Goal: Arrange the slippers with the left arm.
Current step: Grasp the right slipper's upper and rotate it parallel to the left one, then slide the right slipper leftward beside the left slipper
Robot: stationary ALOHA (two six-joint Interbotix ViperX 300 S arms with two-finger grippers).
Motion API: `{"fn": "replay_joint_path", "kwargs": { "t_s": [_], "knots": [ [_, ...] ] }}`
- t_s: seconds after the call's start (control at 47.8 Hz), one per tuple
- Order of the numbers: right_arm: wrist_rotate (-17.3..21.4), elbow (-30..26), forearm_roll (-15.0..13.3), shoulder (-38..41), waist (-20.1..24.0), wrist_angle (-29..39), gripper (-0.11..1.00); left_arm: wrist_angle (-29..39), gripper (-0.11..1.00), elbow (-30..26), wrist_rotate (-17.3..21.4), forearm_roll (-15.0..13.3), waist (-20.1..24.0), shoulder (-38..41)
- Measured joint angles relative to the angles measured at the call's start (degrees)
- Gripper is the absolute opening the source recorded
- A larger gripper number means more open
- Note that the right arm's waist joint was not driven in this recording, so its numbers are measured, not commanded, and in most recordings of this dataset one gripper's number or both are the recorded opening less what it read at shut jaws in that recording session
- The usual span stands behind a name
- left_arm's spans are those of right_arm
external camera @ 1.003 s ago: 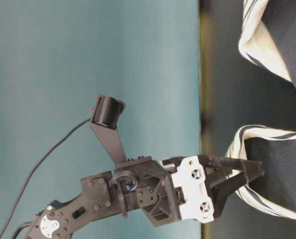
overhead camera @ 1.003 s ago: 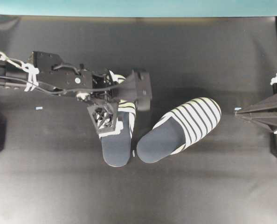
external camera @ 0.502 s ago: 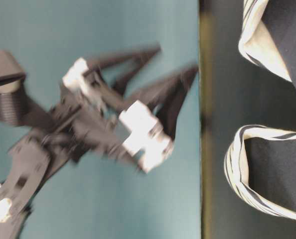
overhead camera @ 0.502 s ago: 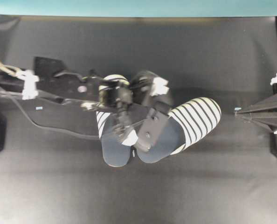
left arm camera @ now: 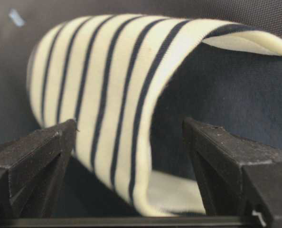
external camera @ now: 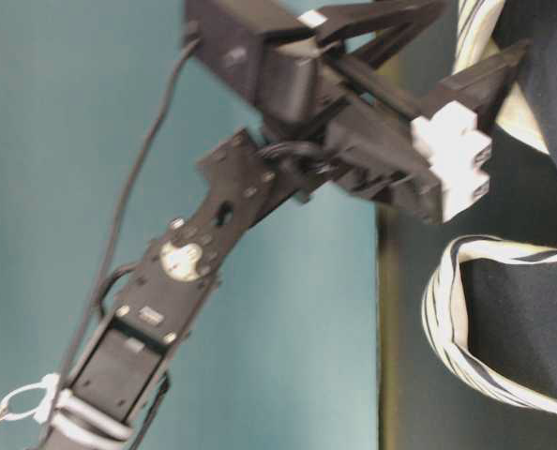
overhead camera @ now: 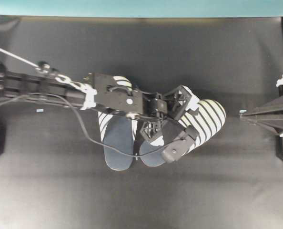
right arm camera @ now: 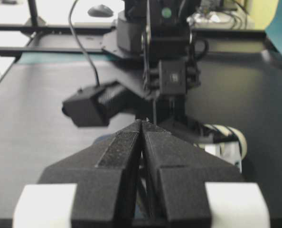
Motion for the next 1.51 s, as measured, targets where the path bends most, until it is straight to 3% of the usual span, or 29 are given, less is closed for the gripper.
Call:
{"fn": "replay_joint_path", "kwargs": {
  "t_s": [0.125, 0.293, 0.376, 0.69, 0.773, 0.962, 1.108, 1.505],
  "knots": [
    [0.09, 0.0, 0.0, 0.0, 0.0, 0.0, 0.01, 0.0, 0.68, -0.79, -0.35, 0.0, -0.35, 0.26],
    [0.09, 0.09, 0.0, 0.0, 0.0, 0.0, 0.0, 0.18, 0.19, -0.88, -2.2, 0.09, -1.49, 0.26],
    [0.0, 0.09, 0.0, 0.0, 0.0, 0.0, 0.0, 0.35, 0.02, -1.32, -4.75, 0.0, -2.02, 0.26],
    [0.0, 0.09, 0.0, 0.09, 0.0, 0.0, 0.0, 8.26, 0.01, -5.1, -16.7, 0.0, -0.97, -1.58],
    [0.0, 0.09, 0.0, 0.09, 0.0, 0.0, 0.0, 11.87, 0.01, -6.5, -21.45, 0.09, 0.0, -3.08],
    [0.0, 0.18, 0.0, 0.0, 0.0, 0.0, 0.0, 21.18, 0.01, -9.14, -36.74, 0.0, 2.64, -6.5],
    [0.0, 0.53, 0.0, -0.18, 0.0, 0.0, 0.0, 26.98, 0.01, -9.23, -43.68, 0.0, 2.99, -7.47],
    [0.0, 0.79, 0.0, -1.23, 0.0, 0.0, 0.0, 27.42, 0.01, -2.72, -47.11, 0.0, 4.75, -7.91]
  ]
}}
